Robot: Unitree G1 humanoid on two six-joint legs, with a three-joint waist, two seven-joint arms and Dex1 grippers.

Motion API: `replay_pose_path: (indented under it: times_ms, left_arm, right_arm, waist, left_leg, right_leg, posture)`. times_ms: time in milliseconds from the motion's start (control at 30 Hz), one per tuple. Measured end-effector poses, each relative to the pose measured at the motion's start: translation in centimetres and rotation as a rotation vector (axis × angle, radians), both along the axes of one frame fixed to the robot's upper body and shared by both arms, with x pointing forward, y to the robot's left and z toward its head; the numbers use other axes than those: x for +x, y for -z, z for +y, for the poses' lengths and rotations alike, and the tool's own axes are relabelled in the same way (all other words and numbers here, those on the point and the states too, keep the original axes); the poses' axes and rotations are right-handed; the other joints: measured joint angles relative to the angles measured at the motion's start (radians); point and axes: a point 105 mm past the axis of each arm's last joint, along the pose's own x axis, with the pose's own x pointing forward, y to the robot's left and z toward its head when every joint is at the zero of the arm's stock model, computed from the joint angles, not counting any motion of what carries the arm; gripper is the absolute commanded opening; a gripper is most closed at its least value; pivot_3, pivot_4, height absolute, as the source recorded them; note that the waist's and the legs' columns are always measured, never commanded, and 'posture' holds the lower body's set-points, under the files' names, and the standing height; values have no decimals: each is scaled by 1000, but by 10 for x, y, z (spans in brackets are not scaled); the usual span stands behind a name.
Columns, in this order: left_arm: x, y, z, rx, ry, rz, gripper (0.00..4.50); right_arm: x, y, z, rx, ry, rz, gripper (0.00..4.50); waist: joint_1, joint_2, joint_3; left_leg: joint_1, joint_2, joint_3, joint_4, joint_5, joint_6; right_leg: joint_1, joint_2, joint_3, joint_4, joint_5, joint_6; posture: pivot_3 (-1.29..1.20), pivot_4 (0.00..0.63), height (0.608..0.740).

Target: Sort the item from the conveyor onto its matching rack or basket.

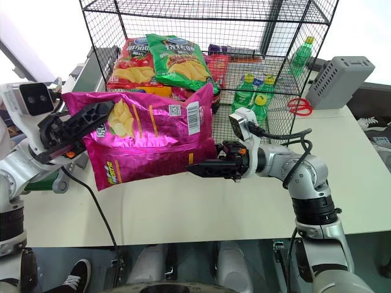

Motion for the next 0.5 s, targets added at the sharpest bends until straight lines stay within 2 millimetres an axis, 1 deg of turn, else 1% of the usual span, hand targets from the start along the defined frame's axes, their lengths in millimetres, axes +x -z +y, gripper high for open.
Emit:
replay_pose_path:
  times_ms: [67, 100, 133, 200, 267, 333, 400, 467, 500]
  left_arm:
    - [2, 2, 0, -1, -9, 2, 0]
    - [3, 3, 0, 2, -13, 3, 0]
    - [3, 4, 0, 6, -16, 2, 0]
    - [5, 6, 0, 18, -27, 1, 0]
    - [8, 8, 1, 40, -52, -3, 544]
    - [8, 11, 2, 58, -59, 1, 1245]
    - [9, 14, 5, 68, -72, 4, 2419]
    - [10, 20, 9, 83, -99, 15, 3299]
    - [11, 24, 14, 93, -133, 17, 3775]
  right_arm:
    - [1, 2, 0, -14, 7, -13, 687]
    - [1, 2, 0, -15, 8, -18, 380]
    - [1, 2, 0, -18, 12, -23, 165]
    - [2, 4, 0, -31, 18, -37, 165]
    - [5, 6, -1, -38, 36, -53, 165]
    - [7, 8, -3, -54, 55, -62, 165]
    - [8, 12, -8, -75, 82, -74, 165]
    - [10, 15, -15, -94, 121, -80, 165]
    - [9, 16, -22, -104, 154, -84, 165]
  waist:
    - [0, 0, 0]
    - [0, 0, 0]
    - [-1, 0, 0]
    - [0, 0, 0]
    - [0, 0, 0]
    - [0, 0, 0]
    - [0, 0, 0]
    - [0, 0, 0]
    - [1, 0, 0]
  left_leg:
    - [0, 0, 0, 0, 0, 0]
    - [0, 0, 0, 0, 0, 0]
    - [0, 0, 0, 0, 0, 0]
    - [0, 0, 0, 0, 0, 0]
    - [0, 0, 0, 0, 0, 0]
    - [0, 0, 0, 0, 0, 0]
    - [0, 0, 0, 0, 0, 0]
    - [-1, 0, 0, 0, 0, 0]
    - [-1, 0, 0, 0, 0, 0]
  right_leg:
    - [0, 0, 0, 0, 0, 0]
    - [0, 0, 0, 0, 0, 0]
    - [0, 0, 0, 0, 0, 0]
    - [0, 0, 0, 0, 0, 0]
    - [0, 0, 0, 0, 0, 0]
    - [0, 0, 0, 0, 0, 0]
    - [0, 0, 0, -1, 0, 0]
    - [0, 0, 0, -1, 0, 0]
    - [0, 0, 0, -1, 0, 0]
  posture:
    - [0, 150, 740]
    - [0, 150, 740]
    - [0, 150, 740]
    - [0, 150, 740]
    - [0, 150, 740]
    - [0, 150, 740]
    - [0, 150, 740]
    - [0, 150, 740]
    - [0, 150, 740]
